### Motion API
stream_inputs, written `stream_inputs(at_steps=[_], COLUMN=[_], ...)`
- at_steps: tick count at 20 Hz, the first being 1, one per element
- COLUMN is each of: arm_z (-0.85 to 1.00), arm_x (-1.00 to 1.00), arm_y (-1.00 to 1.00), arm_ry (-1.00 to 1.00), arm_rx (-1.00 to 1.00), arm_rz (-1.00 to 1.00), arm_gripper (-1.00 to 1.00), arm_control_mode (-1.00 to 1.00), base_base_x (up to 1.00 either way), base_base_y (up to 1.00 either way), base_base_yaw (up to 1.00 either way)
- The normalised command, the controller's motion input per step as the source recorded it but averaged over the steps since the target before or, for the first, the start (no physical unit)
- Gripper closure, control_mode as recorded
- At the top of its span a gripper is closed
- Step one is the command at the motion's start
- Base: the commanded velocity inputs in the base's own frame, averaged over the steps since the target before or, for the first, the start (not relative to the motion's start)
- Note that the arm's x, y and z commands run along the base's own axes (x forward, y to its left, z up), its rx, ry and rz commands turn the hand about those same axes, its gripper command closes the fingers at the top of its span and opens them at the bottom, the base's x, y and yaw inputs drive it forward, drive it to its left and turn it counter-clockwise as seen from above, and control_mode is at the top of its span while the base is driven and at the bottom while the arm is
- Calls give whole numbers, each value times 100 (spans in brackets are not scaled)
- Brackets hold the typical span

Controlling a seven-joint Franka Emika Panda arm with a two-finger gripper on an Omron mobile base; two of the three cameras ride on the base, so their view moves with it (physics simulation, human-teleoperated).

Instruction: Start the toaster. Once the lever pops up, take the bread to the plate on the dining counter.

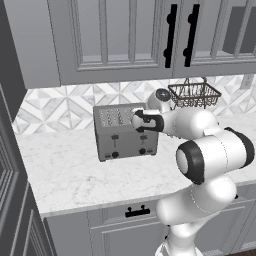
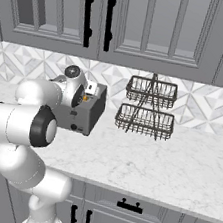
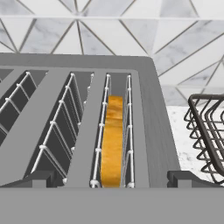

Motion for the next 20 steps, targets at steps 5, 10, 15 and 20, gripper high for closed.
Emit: stream_inputs(at_steps=[5, 10, 15, 20], arm_z=[0, 0, 0, 0], arm_x=[0, 0, 0, 0], arm_y=[0, 0, 0, 0], arm_ry=[0, 0, 0, 0], arm_rx=[0, 0, 0, 0], arm_rz=[0, 0, 0, 0], arm_gripper=[-100, -100, -100, -100], arm_control_mode=[-100, -100, -100, -100], base_base_x=[0, 0, 0, 0], base_base_y=[0, 0, 0, 0], base_base_yaw=[0, 0, 0, 0])
